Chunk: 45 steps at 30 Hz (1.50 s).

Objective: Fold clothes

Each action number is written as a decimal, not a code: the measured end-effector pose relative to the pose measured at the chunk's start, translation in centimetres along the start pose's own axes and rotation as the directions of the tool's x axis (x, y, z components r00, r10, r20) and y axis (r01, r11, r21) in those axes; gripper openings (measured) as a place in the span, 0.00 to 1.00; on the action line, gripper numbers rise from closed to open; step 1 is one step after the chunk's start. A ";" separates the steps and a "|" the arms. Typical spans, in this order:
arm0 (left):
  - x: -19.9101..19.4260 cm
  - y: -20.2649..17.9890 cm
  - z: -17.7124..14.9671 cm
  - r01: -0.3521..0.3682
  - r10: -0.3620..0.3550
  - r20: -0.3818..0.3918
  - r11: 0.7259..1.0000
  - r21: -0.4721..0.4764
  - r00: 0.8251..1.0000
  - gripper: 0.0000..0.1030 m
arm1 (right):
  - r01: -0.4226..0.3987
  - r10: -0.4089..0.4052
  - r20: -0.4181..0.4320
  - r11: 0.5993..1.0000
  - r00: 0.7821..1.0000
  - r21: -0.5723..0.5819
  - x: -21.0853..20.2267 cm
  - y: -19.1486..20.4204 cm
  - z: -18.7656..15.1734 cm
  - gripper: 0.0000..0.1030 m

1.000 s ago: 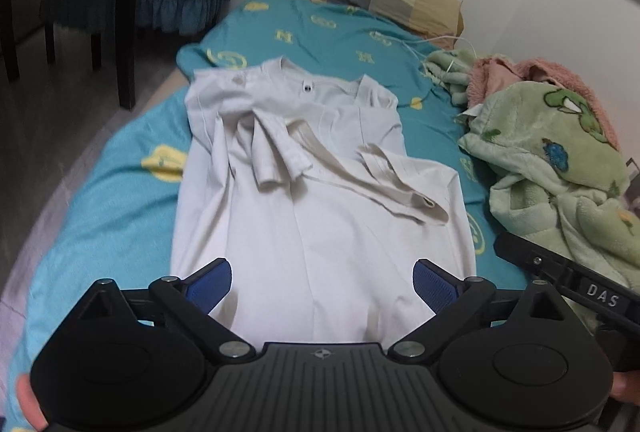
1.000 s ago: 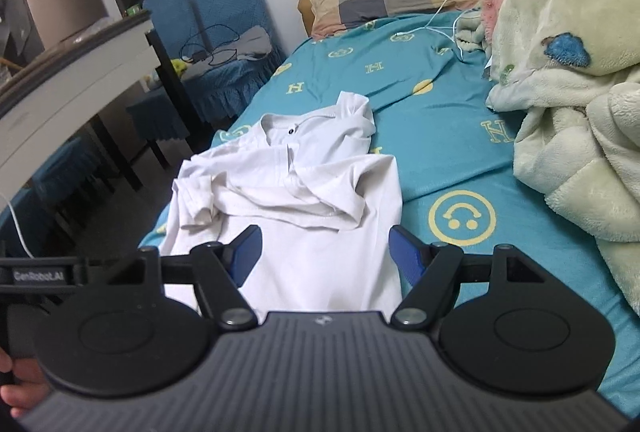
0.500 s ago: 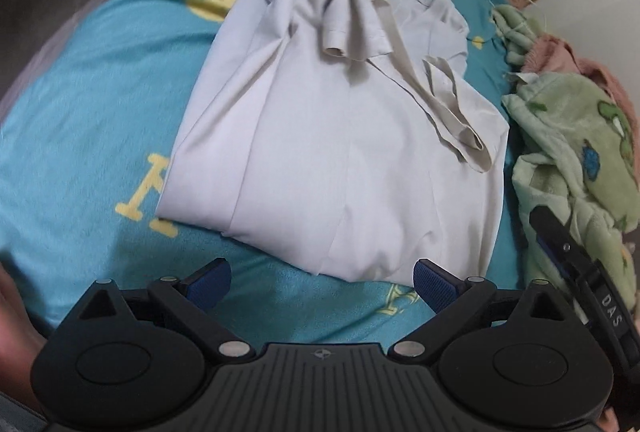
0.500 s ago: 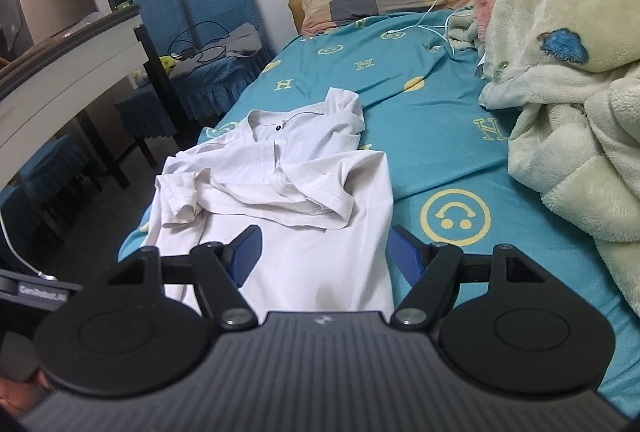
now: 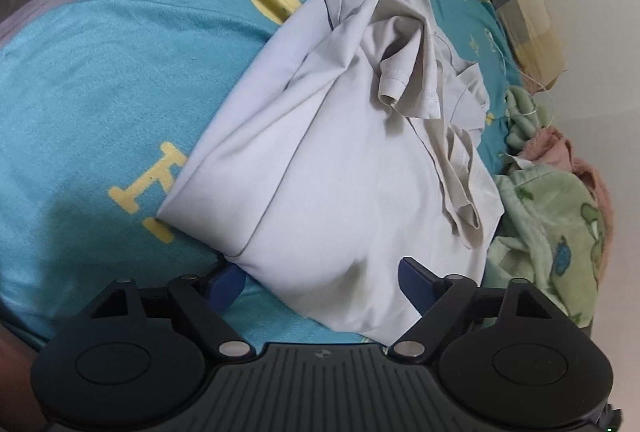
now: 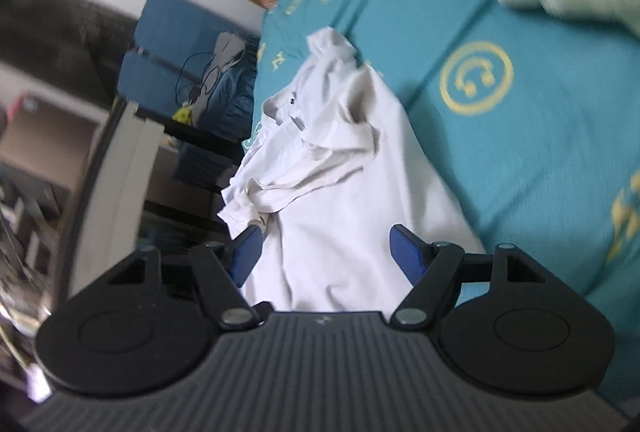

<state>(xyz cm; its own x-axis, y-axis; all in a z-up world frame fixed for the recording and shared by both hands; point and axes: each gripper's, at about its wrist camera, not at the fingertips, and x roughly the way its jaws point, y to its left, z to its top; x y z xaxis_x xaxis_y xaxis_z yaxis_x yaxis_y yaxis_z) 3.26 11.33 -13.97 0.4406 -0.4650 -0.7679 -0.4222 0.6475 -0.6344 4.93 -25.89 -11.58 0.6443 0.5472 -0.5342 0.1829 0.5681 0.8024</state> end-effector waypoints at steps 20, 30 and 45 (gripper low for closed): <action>0.2 0.9 0.6 -0.029 0.035 0.058 0.995 -0.095 0.998 0.59 | -0.005 0.083 -0.202 0.933 0.976 0.360 4.5 -4.2 -3.8 0.70; -0.9 0.4 0.6 0.021 -0.015 0.110 0.998 -0.053 0.994 0.22 | 0.041 -0.010 -0.095 0.943 0.995 0.330 4.3 -4.8 -3.3 0.68; -6.0 -3.3 -0.3 0.131 -0.152 0.297 0.987 0.088 0.943 0.17 | -0.004 -0.009 0.077 0.988 0.997 0.157 2.5 -1.9 -1.8 0.10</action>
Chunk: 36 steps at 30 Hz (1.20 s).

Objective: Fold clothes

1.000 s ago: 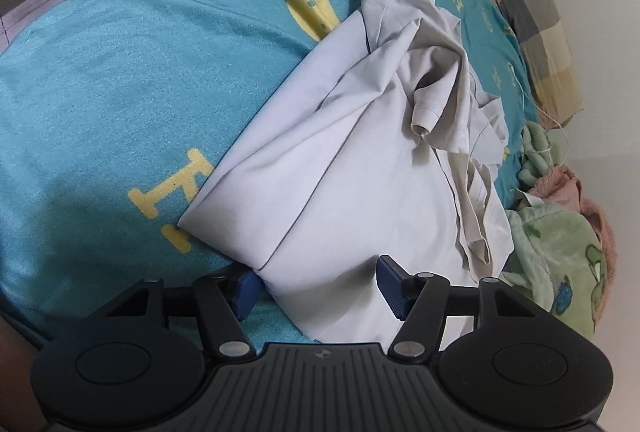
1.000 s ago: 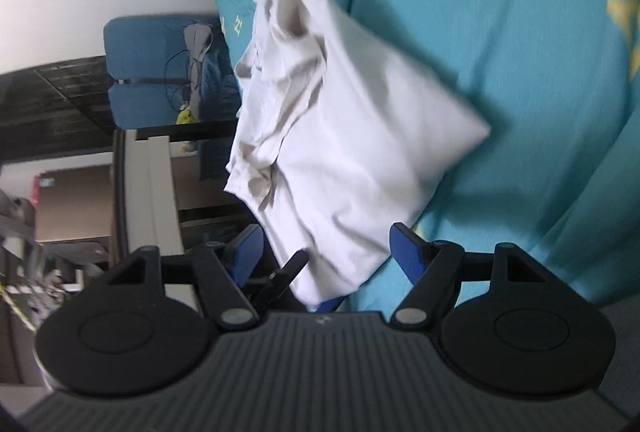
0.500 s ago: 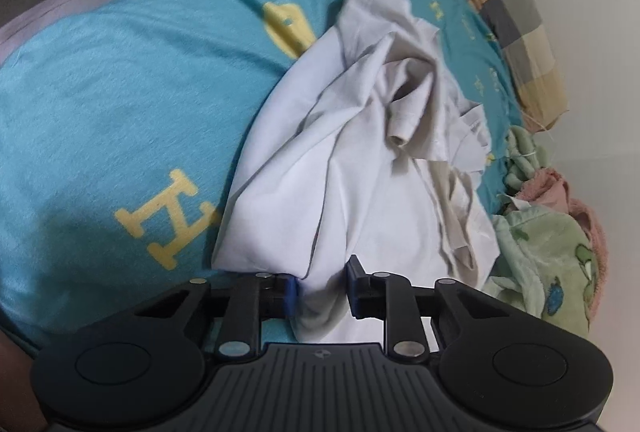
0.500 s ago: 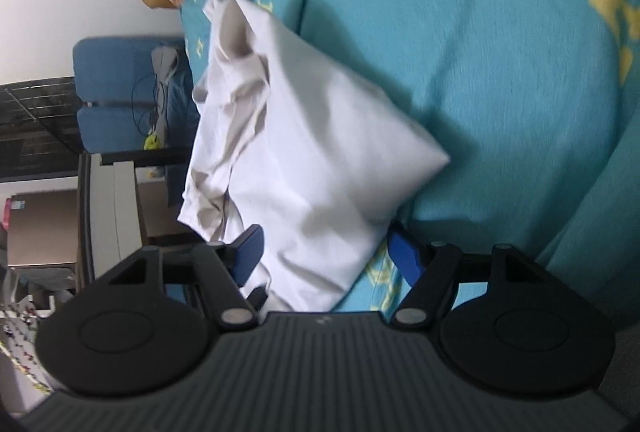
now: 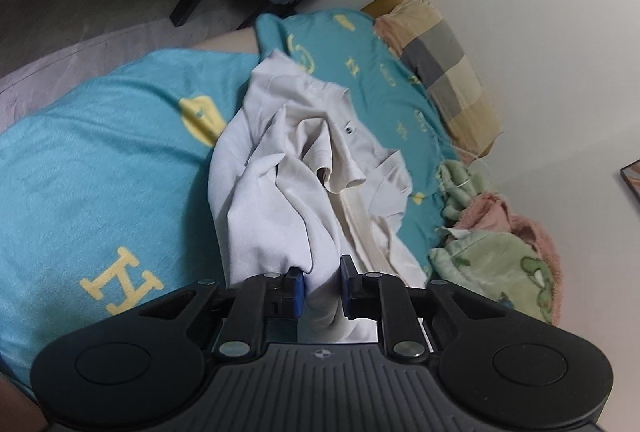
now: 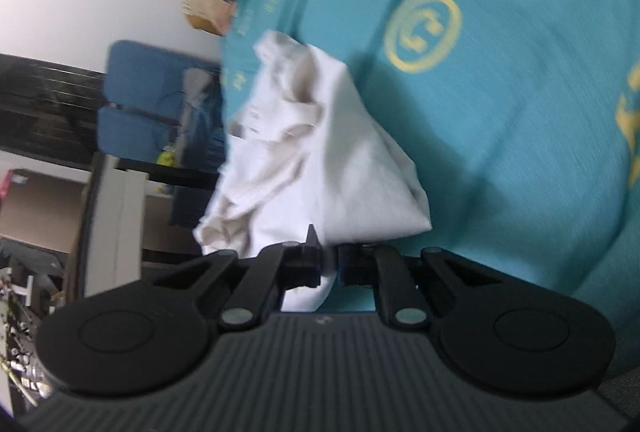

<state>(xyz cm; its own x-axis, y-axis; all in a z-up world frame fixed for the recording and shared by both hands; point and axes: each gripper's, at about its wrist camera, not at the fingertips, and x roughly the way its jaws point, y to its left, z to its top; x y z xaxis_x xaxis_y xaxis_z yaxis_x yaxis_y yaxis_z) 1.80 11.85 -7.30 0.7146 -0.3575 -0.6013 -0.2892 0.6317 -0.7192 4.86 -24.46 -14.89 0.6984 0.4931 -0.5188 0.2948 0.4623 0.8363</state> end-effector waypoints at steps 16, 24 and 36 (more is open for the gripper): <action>-15.0 -3.2 -4.5 0.096 -0.096 -0.001 0.993 -0.062 0.995 0.15 | -0.047 0.055 0.049 0.987 0.997 -0.151 -13.7 7.3 -2.9 0.09; -14.9 -4.7 -2.2 0.123 -0.121 0.027 0.987 -0.101 0.992 0.15 | -0.105 0.109 0.067 0.992 0.992 -0.064 -14.8 7.6 -3.3 0.09; 2.2 -7.0 7.4 -0.021 0.021 0.038 1.000 -0.006 0.999 0.16 | -0.052 0.055 0.063 0.997 0.996 -0.048 0.1 8.9 5.9 0.09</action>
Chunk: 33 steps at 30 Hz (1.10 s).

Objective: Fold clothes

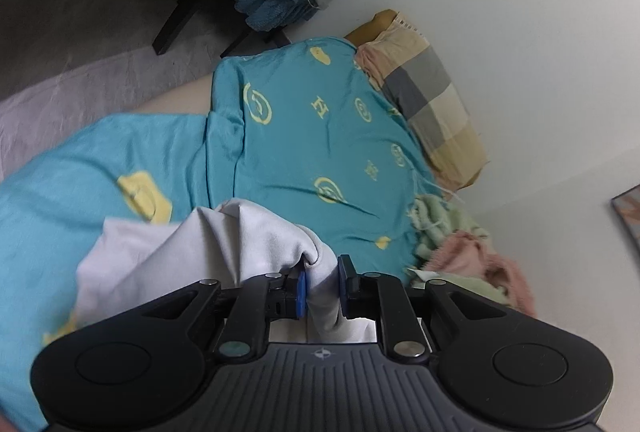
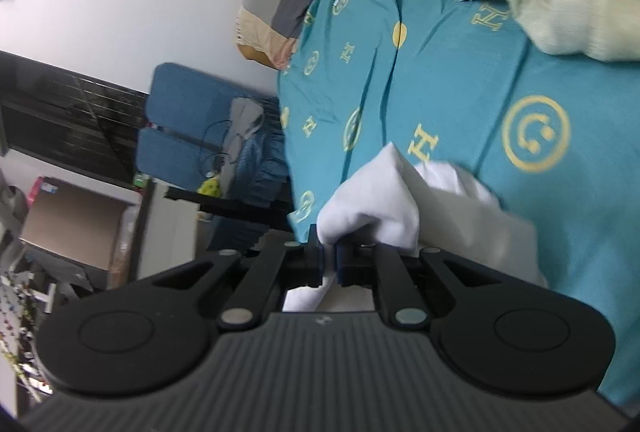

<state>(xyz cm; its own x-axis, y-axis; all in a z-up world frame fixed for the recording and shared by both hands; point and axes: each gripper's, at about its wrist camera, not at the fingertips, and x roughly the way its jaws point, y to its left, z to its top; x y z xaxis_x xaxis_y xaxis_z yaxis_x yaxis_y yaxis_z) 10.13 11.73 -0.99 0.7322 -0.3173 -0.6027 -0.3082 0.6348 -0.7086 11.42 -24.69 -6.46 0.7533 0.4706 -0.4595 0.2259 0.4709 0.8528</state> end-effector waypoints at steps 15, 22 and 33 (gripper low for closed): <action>14.0 2.1 0.9 -0.172 0.191 -0.028 0.930 0.325 0.981 0.18 | 0.143 -0.158 -0.094 0.979 0.983 -0.146 13.4 -5.4 3.3 0.10; 12.2 -1.4 -1.6 -0.186 0.163 0.090 0.819 0.543 0.982 0.66 | 0.121 -0.141 -0.041 0.941 0.989 -0.315 11.6 -3.1 2.4 0.44; 15.0 -1.0 -5.2 -0.271 0.288 0.095 0.668 0.693 0.953 0.86 | 0.244 -0.248 0.084 0.732 0.965 -0.636 12.3 -1.6 0.5 0.70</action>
<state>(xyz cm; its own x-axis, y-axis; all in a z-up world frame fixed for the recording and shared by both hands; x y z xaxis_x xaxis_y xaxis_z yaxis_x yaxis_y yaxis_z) 18.26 2.63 -11.21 0.6670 -0.0526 -0.7432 0.0167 0.9983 -0.0557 20.63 -20.04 -13.38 0.7229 0.2744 -0.6341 -0.0435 0.9340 0.3546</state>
